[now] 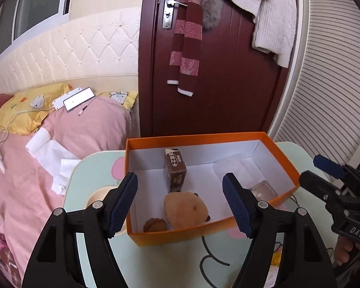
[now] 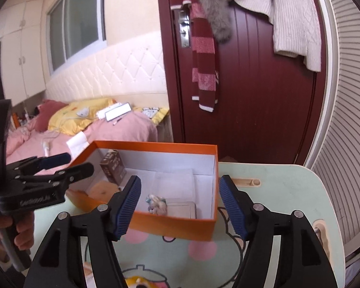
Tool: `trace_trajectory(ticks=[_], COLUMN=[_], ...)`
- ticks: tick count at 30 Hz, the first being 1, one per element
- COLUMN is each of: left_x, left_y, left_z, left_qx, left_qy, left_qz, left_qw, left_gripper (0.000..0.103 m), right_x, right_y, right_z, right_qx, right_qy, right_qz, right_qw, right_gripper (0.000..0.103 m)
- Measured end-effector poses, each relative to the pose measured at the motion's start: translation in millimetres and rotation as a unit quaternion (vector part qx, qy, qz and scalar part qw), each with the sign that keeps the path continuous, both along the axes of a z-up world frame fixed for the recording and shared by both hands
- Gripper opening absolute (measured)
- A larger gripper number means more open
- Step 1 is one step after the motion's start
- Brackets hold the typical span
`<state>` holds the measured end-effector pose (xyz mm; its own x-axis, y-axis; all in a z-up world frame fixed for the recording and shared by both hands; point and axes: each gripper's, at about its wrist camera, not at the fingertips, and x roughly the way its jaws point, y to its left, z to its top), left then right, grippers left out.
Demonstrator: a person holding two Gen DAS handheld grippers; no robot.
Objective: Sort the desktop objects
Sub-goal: 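Drop the ball into the box with the left gripper while the right drops the bracelet inside, then grasp the doll figurine with keyring with the left gripper while the right grasps the Snoopy duck figure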
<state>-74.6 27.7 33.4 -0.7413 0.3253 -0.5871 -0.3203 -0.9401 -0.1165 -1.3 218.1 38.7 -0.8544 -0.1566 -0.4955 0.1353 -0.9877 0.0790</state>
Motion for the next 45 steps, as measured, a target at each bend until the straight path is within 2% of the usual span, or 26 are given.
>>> trace_trajectory(ticks=[5,10,13,16,19,20,22,25,27,31,33,37,41,43,45], left_x=[26,69,83,90,96,99,104,108,109,105,101,87,76,77,78], left_y=[-11,-26,-31,-21,2,9,21,32,37,41,37,13,-4,-6,-4], left_z=[0,-18,-29,-38,-43,-46,-50,-54,-57,-64,-66,-64,-69,-67,-67], left_qx=[0.028,0.034,0.049,0.043,0.002,-0.010,-0.022,-0.034,-0.044,-0.084,-0.091,-0.058,-0.031,-0.019,-0.030], left_qy=[-0.005,0.010,0.008,-0.006,-0.004,-0.005,-0.010,-0.017,-0.020,-0.028,-0.036,-0.055,-0.083,-0.080,-0.071], left_qz=[0.001,0.013,0.002,-0.034,-0.071,-0.082,-0.103,-0.120,-0.124,-0.112,-0.105,-0.063,-0.030,-0.029,-0.027], left_qw=[0.9996,0.9993,0.9988,0.9985,0.9974,0.9965,0.9944,0.9920,0.9911,0.9898,0.9897,0.9948,0.9956,0.9962,0.9967], left_gripper=[0.074,0.074,0.074,0.074,0.074,0.074,0.074,0.074,0.074,0.074,0.074,0.074,0.074,0.074,0.074], right_x=[25,53,54,48,42,41,40,47,47,43,40,40,40,40,40], right_y=[3,-2,-6,-8,-12,-13,-10,1,6,11,11,12,11,11,10], right_z=[-7,-25,-44,-55,-66,-66,-62,-52,-49,-52,-57,-61,-66,-67,-68], right_qx=[-0.018,-0.028,-0.024,-0.042,-0.054,-0.067,-0.055,-0.047,-0.039,-0.036,-0.039,-0.032,-0.021,-0.022,-0.017], right_qy=[-0.019,-0.042,-0.068,-0.092,-0.119,-0.122,-0.118,-0.080,-0.070,-0.078,-0.090,-0.093,-0.091,-0.091,-0.089], right_qz=[0.025,0.049,0.052,0.053,0.069,0.079,0.054,0.021,0.009,-0.001,-0.002,-0.001,-0.009,-0.011,-0.009], right_qw=[0.999,0.998,0.996,0.993,0.989,0.987,0.990,0.995,0.997,0.996,0.995,0.995,0.996,0.996,0.996], right_gripper=[0.075,0.076,0.075,0.068,0.043,0.031,0.029,0.029,0.027,0.026,0.027,0.027,0.027,0.027,0.027])
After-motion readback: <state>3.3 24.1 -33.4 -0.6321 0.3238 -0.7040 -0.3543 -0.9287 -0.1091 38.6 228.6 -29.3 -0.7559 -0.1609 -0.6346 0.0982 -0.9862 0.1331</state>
